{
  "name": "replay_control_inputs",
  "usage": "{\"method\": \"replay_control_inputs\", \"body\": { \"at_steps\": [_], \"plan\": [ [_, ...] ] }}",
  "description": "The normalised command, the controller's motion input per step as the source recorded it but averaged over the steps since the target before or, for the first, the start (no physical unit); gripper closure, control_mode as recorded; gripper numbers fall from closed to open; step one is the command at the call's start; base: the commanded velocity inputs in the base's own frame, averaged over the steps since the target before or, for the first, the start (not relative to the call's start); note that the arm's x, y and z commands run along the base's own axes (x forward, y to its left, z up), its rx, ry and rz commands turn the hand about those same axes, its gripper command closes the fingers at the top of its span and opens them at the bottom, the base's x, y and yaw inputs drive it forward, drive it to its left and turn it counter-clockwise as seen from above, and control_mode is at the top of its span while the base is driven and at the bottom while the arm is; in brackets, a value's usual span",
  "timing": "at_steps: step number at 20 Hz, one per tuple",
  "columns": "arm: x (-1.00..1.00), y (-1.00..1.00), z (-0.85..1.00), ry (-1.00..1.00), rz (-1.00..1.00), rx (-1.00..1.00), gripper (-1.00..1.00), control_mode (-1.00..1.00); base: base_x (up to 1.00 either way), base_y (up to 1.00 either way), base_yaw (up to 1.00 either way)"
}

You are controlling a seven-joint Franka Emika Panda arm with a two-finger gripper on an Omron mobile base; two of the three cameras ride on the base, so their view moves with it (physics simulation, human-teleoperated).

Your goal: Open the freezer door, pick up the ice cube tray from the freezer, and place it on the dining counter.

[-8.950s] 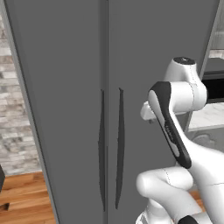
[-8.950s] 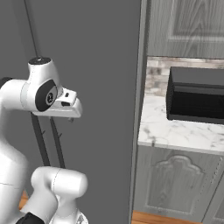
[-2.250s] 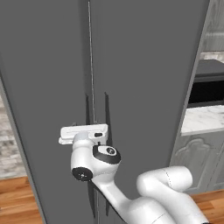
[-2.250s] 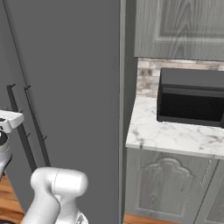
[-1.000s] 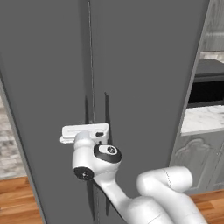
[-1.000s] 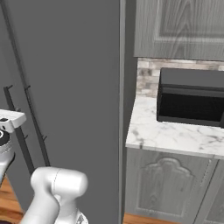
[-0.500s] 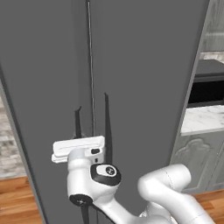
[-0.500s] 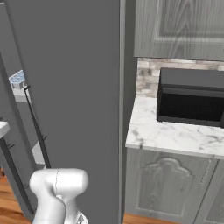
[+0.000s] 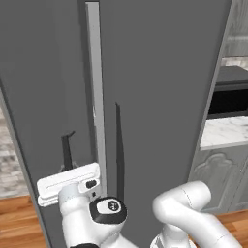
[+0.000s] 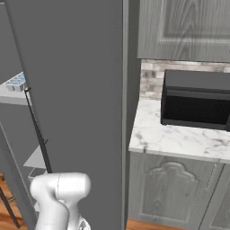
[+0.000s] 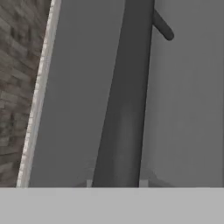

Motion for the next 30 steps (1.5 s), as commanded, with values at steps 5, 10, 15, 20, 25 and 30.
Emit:
{"method": "replay_control_inputs", "body": {
  "at_steps": [5,10,15,20,25,30],
  "plan": [
    [-0.24,0.72,-0.03,0.00,0.22,-0.03,1.00,-1.00,0.00,0.00,0.00],
    [-0.11,0.76,-0.05,0.00,0.19,-0.04,1.00,-1.00,0.00,0.00,0.00],
    [0.00,0.78,-0.07,0.00,0.16,-0.03,1.00,-1.00,0.00,0.00,0.00],
    [0.00,0.61,-0.03,0.00,0.12,-0.02,1.00,-1.00,0.00,0.00,0.00],
    [0.00,0.09,0.00,0.00,0.01,0.00,-1.00,-1.00,0.00,0.00,0.00],
    [0.00,0.00,0.00,0.00,0.00,0.00,-1.00,-1.00,0.00,0.00,0.00]
  ]
}}
